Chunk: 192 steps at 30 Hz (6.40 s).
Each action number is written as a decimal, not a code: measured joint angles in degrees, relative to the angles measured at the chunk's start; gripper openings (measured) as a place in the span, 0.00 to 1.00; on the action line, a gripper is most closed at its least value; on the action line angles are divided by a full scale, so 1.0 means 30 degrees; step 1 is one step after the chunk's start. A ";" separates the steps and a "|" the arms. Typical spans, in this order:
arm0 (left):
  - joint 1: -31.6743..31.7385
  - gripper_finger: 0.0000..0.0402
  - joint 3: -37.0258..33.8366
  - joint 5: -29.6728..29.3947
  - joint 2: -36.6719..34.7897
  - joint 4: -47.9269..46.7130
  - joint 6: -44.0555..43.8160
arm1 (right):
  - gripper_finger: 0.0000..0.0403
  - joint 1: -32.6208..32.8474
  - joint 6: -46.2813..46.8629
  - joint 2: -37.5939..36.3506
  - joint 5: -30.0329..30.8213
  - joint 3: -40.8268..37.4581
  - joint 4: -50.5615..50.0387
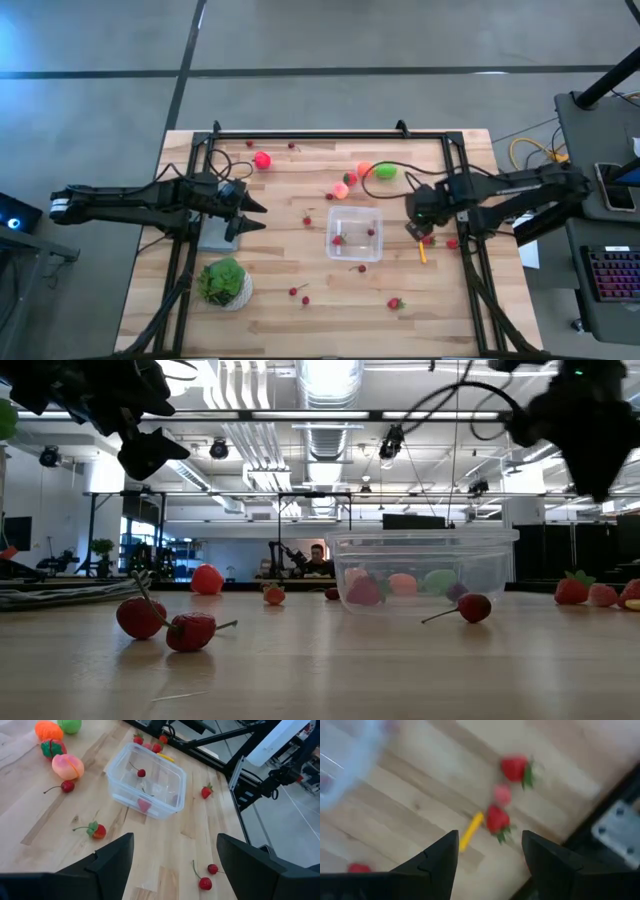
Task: Pick and placing Produce into tupperware
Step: Put the cherry into the transparent bin
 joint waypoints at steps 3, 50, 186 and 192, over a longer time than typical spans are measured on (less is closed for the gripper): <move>0.0000 0.67 0.0000 0.0000 0.0007 0.0035 0.0002 | 0.52 0.1090 0.0849 -0.0617 -0.0676 -0.1137 0.0079; 0.0012 0.67 0.0019 0.0867 0.5134 1.1944 -0.7280 | 0.52 0.3606 -0.4167 0.4239 -0.6281 -0.1836 0.2234; 1.9103 0.31 1.2160 -0.5178 2.2702 -0.5222 -0.3325 | 0.52 0.1012 -0.5832 0.4558 0.3508 0.1596 0.0339; 1.9088 0.25 1.2137 -0.5171 2.2699 -0.5615 -0.2784 | 0.52 0.1012 -0.5836 0.4558 0.3512 0.1596 0.0408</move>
